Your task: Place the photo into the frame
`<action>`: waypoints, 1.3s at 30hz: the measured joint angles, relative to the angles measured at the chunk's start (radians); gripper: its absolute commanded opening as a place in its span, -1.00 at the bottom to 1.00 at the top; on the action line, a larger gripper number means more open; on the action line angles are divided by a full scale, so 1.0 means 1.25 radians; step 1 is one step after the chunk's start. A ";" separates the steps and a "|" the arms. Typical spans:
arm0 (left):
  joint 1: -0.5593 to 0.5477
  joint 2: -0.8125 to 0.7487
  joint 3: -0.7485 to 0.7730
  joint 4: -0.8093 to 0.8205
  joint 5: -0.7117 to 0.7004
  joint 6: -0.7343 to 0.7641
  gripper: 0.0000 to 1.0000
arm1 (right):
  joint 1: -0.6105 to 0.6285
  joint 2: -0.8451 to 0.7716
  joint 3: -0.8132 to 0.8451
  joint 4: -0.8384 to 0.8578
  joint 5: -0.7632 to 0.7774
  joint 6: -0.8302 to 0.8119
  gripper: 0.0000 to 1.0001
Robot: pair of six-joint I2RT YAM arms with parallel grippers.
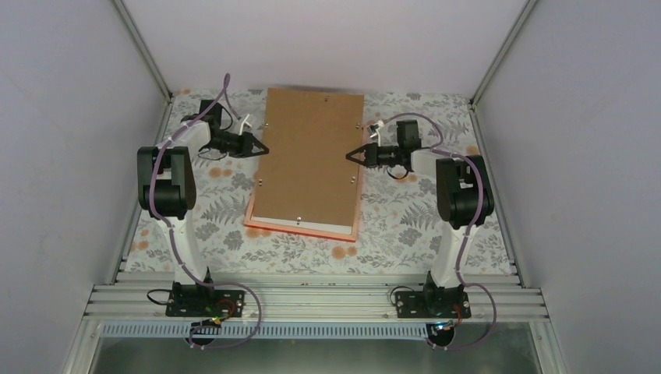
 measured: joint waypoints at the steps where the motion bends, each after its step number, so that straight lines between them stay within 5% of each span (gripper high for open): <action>1: 0.000 -0.001 -0.002 0.000 0.000 0.002 -0.95 | 0.001 -0.003 -0.006 0.000 -0.002 -0.003 -0.92; 31: -0.003 -0.035 -0.038 0.004 0.012 0.026 -0.93 | 0.003 -0.085 -0.102 -0.015 -0.026 -0.009 -0.92; 39: -0.010 -0.035 -0.039 0.003 -0.010 0.027 -0.80 | 0.011 -0.055 -0.103 -0.117 0.030 -0.089 -0.60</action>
